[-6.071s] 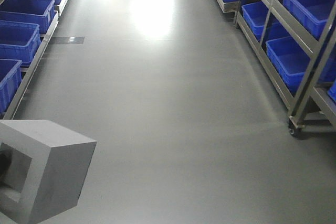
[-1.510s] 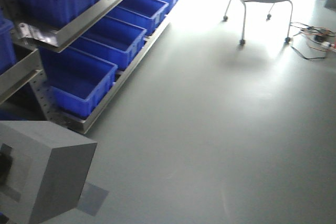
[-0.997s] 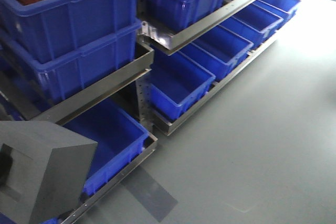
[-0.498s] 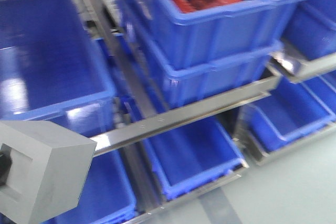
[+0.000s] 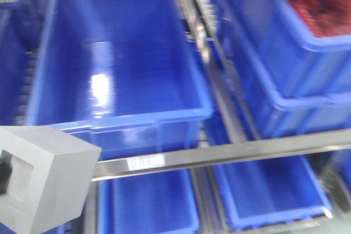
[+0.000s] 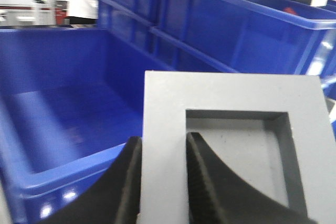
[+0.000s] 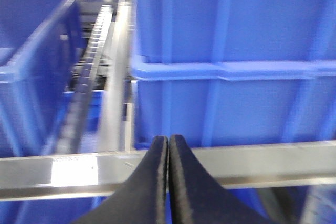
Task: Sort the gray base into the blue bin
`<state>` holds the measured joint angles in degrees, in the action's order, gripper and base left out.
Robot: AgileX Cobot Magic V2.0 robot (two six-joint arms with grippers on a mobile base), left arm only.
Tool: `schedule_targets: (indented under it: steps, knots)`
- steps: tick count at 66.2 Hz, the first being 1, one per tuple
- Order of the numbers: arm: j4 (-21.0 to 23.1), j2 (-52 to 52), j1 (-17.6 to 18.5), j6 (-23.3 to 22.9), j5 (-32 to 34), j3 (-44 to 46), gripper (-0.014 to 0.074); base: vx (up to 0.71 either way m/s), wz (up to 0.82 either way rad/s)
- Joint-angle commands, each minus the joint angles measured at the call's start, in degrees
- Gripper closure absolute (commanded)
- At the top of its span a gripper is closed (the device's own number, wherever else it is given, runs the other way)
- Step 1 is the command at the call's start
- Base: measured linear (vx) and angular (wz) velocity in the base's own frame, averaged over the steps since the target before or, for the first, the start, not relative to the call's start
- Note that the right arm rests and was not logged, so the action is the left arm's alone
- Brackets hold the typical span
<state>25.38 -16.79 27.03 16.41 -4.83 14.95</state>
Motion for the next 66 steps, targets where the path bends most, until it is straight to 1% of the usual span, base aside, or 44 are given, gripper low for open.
schedule_targets:
  steps: [1, 15, 35, 66]
  knots:
    - [0.7, -0.3, 0.0, -0.4, 5.5, 1.7, 0.0602, 0.08, 0.44]
    - [0.7, -0.3, 0.0, -0.4, 5.5, 1.7, 0.0602, 0.08, 0.35]
    - [0.7, -0.3, 0.0, -0.4, 5.5, 1.7, 0.0602, 0.05, 0.21]
    - [0.7, -0.3, 0.0, -0.4, 5.5, 1.7, 0.0602, 0.07, 0.04]
